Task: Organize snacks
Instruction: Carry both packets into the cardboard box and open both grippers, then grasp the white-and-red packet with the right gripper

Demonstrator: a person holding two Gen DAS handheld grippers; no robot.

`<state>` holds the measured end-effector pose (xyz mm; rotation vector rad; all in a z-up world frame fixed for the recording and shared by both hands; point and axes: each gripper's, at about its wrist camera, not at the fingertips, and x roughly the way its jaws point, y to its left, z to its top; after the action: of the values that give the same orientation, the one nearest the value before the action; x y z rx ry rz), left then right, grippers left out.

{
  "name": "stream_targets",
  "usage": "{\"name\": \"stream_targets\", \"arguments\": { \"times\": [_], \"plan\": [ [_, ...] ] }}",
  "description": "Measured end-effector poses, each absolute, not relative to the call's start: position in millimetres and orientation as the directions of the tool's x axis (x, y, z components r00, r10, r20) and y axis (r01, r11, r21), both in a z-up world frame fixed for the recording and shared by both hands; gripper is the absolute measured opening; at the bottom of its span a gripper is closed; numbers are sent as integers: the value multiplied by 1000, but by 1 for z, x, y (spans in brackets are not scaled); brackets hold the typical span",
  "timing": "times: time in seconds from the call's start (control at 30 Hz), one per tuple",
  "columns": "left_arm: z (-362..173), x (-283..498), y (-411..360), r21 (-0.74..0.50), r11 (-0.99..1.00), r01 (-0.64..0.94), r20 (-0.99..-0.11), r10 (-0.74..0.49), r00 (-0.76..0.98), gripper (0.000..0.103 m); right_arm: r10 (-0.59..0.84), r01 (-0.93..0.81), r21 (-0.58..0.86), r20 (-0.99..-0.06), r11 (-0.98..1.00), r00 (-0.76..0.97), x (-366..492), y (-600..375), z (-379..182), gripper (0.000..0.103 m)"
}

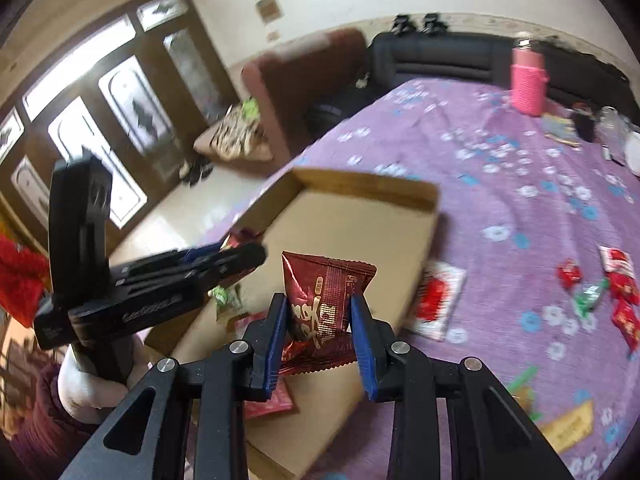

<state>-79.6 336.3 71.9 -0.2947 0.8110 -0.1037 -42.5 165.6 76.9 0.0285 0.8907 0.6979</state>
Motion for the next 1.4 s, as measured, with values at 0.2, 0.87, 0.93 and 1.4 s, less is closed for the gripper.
{"name": "stream_targets", "arguments": {
  "times": [0.2,0.87,0.93,1.4],
  "plan": [
    [59,-68,362,-326,940,-97,-726,-183,663,31,548,-564,298,-762,770,345,-30,209,46,35],
    [118,-134,363,-506,853,-125,-583,-232,779,86,549,-457,327,-644,828,534,-46,119,89,59],
    [121,-144,350,-533,843,-72,-545,-277,791,86,498,-416,289,-636,862,589,-50,86,91,67],
    [99,-141,272,-519,854,21,-594,-379,709,86,466,-305,356,-741,883,483,-16,24,35,67]
  ]
}}
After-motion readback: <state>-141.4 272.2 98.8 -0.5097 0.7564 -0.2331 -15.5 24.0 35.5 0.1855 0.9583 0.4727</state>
